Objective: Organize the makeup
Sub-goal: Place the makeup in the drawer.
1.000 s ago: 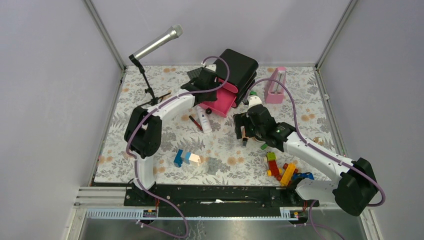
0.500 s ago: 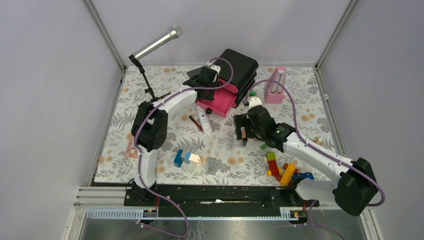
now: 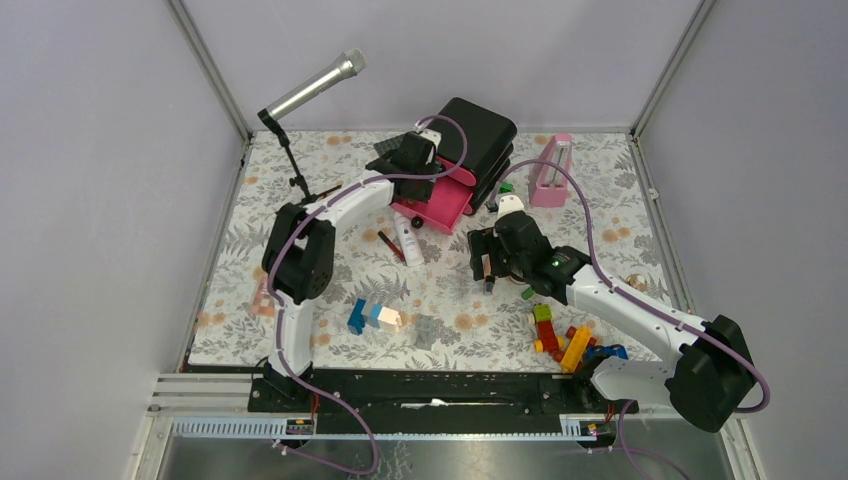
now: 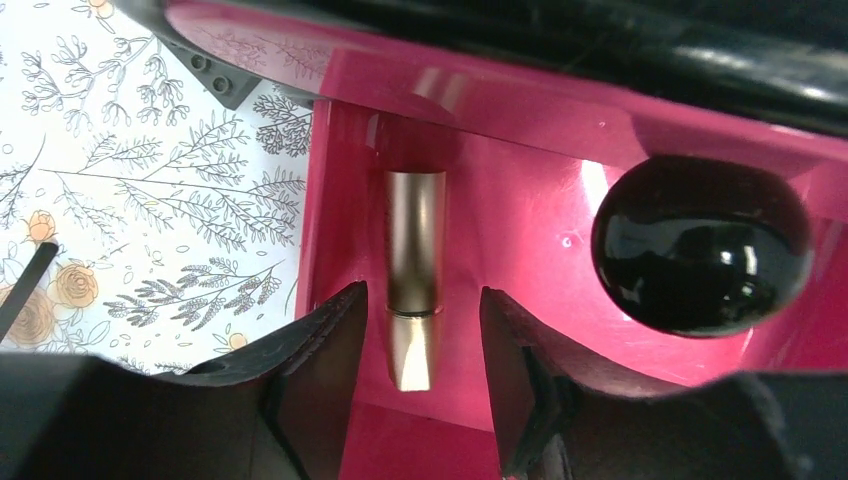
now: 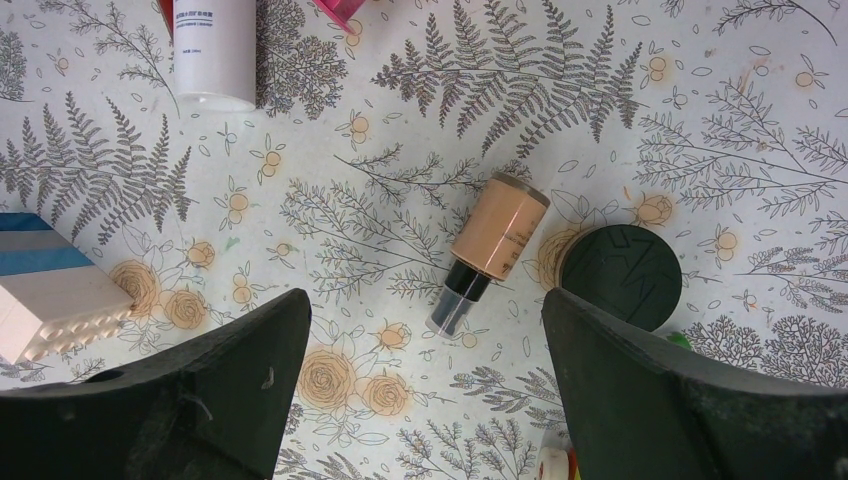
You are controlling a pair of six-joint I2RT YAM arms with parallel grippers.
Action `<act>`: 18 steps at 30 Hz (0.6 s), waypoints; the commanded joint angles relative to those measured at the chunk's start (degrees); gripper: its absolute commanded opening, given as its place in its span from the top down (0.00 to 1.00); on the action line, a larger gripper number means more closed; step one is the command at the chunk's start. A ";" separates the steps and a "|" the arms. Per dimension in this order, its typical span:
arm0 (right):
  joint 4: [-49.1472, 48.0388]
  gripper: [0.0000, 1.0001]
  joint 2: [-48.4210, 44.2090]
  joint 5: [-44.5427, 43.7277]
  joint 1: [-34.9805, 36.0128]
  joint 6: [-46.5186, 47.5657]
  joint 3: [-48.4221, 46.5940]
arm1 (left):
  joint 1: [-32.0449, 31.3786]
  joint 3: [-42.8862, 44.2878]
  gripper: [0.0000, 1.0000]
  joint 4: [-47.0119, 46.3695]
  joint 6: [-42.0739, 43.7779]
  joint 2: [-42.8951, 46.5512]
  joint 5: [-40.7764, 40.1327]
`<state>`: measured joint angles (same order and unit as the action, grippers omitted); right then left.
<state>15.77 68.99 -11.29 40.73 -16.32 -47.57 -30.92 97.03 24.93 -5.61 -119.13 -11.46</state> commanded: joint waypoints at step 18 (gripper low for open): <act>-1.62 0.07 -1.39 -0.32 0.35 -1.60 0.76 | 6.35 -28.50 0.46 -5.63 -41.85 27.56 -11.16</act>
<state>15.70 68.99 -11.29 40.73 -16.95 -47.16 -26.83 74.63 15.90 -30.41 -89.65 -19.07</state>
